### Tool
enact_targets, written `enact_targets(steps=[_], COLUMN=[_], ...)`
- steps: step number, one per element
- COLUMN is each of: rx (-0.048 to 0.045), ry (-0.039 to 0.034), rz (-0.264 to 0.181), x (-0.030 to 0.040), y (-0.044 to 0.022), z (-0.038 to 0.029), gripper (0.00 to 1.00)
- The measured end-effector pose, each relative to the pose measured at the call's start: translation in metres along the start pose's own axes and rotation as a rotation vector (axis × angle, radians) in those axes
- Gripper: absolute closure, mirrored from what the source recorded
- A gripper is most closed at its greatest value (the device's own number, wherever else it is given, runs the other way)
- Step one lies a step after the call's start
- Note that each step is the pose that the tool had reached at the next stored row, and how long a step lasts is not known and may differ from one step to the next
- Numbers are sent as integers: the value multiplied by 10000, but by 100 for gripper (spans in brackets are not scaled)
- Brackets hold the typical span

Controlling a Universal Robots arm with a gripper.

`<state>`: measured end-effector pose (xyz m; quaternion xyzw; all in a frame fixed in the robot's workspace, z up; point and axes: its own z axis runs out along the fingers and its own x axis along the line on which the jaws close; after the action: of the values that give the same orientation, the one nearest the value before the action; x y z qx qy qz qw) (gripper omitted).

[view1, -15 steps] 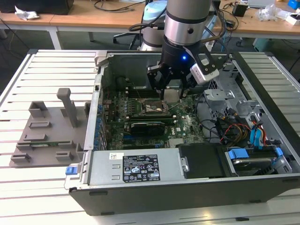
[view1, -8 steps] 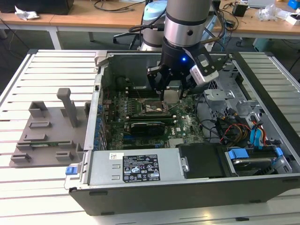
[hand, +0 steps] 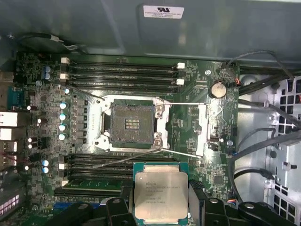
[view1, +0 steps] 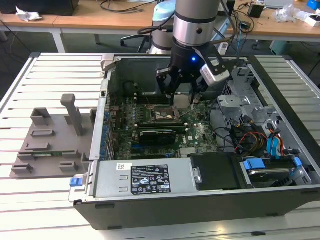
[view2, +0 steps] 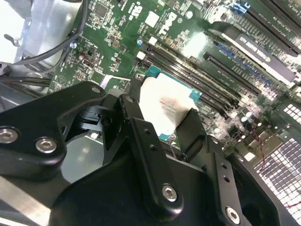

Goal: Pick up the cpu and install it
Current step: 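Pick up the cpu and move it towards the insertion slot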

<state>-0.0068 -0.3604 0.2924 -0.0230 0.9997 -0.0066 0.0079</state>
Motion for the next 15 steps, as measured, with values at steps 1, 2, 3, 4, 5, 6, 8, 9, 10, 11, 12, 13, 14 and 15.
enact_targets(steps=[1, 2, 3, 4, 5, 6, 8, 9, 10, 11, 12, 13, 14, 15], rx=[17, 32, 42, 54, 64, 66, 66, 67, 68, 68, 68, 67, 66, 67], ry=[1, 1, 2, 2, 3, 3, 3, 3, 3, 4, 3, 3, 3, 3], rz=[0, -1, -1, -1, -1, -1, -4, -2, -1, -2, -2, -2, -1, -1], x=[-1, -2, -2, -3, -4, -4, -5, -5, -5, -4, -4, -4, -4, -4], y=[20, 38, 54, 75, 97, 105, 111, 111, 112, 112, 112, 112, 112, 112], z=[4, 6, 8, 12, 17, 20, 30, 34, 36, 40, 44, 47, 49, 54], gripper=[45, 45, 45, 45, 45, 45, 45, 45, 45, 45, 45, 45, 45, 45])
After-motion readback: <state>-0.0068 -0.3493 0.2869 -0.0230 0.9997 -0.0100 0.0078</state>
